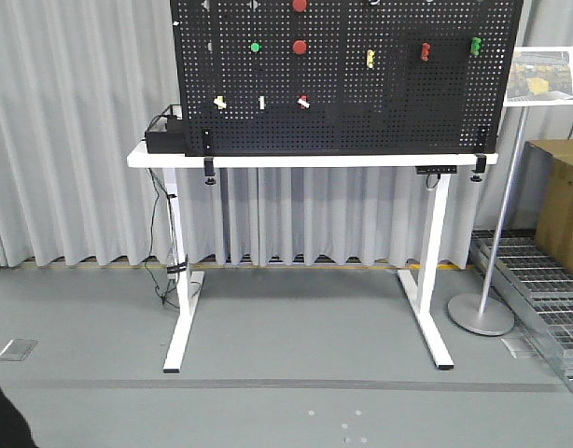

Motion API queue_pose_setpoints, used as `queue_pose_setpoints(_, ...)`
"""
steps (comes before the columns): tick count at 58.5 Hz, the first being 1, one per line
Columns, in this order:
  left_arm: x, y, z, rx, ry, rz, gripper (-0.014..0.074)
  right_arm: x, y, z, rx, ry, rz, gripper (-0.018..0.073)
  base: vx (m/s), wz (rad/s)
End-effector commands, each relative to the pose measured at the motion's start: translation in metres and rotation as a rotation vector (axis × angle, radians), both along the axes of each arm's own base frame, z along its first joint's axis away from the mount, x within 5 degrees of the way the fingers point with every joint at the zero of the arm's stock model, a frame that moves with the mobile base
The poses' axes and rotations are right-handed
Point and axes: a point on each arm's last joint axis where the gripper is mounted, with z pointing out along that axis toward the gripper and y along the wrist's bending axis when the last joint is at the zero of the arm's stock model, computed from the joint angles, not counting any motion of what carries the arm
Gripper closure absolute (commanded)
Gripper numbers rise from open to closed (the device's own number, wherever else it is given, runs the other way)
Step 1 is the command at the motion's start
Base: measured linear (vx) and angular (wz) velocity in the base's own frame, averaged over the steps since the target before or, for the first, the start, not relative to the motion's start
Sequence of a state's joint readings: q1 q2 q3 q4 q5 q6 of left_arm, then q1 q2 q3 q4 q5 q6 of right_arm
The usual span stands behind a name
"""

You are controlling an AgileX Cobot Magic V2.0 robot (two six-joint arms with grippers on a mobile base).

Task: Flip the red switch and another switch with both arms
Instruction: 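Drive the base forward up to the black pegboard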

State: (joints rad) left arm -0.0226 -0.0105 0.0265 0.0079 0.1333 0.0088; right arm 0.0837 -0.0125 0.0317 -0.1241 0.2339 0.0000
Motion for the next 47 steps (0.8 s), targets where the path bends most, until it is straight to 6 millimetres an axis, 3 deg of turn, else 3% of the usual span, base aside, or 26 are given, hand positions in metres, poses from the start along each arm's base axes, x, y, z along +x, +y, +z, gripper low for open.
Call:
queue_pose_setpoints(1, -0.0004, 0.0000, 0.0016, -0.018, -0.074, 0.001, 0.0594, 0.0009, 0.0005, 0.0058, -0.004, -0.078, 0.004, 0.0566, 0.00, 0.00)
queue_pose_setpoints(47, -0.0004, 0.0000, 0.0016, -0.018, -0.074, 0.001, 0.0594, 0.0009, 0.0005, 0.0058, -0.004, -0.078, 0.004, 0.0566, 0.01, -0.01)
